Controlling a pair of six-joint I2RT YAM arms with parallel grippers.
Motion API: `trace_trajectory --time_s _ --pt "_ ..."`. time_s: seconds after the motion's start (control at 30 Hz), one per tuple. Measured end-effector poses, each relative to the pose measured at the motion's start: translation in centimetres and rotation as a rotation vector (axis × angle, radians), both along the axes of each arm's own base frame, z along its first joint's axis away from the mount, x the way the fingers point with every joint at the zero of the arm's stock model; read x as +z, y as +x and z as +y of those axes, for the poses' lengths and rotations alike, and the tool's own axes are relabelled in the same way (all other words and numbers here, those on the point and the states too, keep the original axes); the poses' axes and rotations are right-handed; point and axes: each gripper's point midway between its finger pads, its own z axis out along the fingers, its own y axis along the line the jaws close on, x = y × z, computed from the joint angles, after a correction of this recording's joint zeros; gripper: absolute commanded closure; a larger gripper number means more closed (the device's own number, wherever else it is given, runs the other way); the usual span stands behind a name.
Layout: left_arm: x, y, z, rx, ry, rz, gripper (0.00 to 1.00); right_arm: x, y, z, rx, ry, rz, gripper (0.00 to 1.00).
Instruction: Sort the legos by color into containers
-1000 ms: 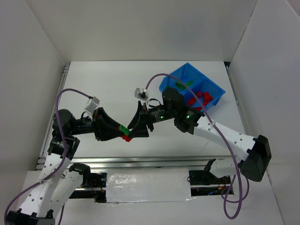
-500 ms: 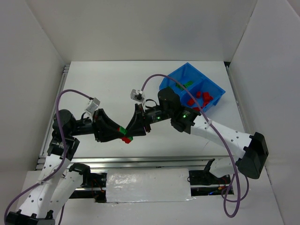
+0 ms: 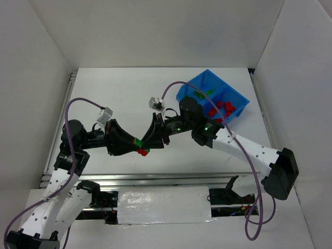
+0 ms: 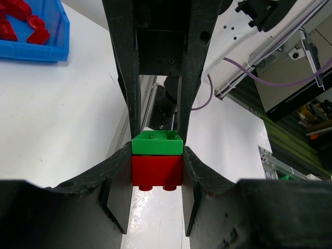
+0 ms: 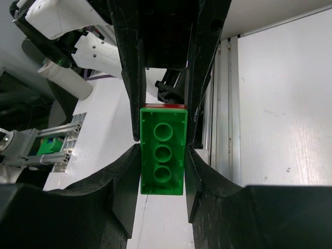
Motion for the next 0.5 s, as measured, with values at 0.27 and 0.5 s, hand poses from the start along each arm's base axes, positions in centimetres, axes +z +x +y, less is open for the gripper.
trace_trajectory --time_s 0.27,0.5 --pt "-0.3 0.4 0.1 0.014 0.006 0.019 1.0 1.7 3.0 -3.6 -0.098 0.053 -0.023 1.0" --pt "-0.8 1.0 0.3 0.068 0.024 0.033 1.0 1.1 11.0 -6.4 -0.549 -0.002 -0.004 1.0"
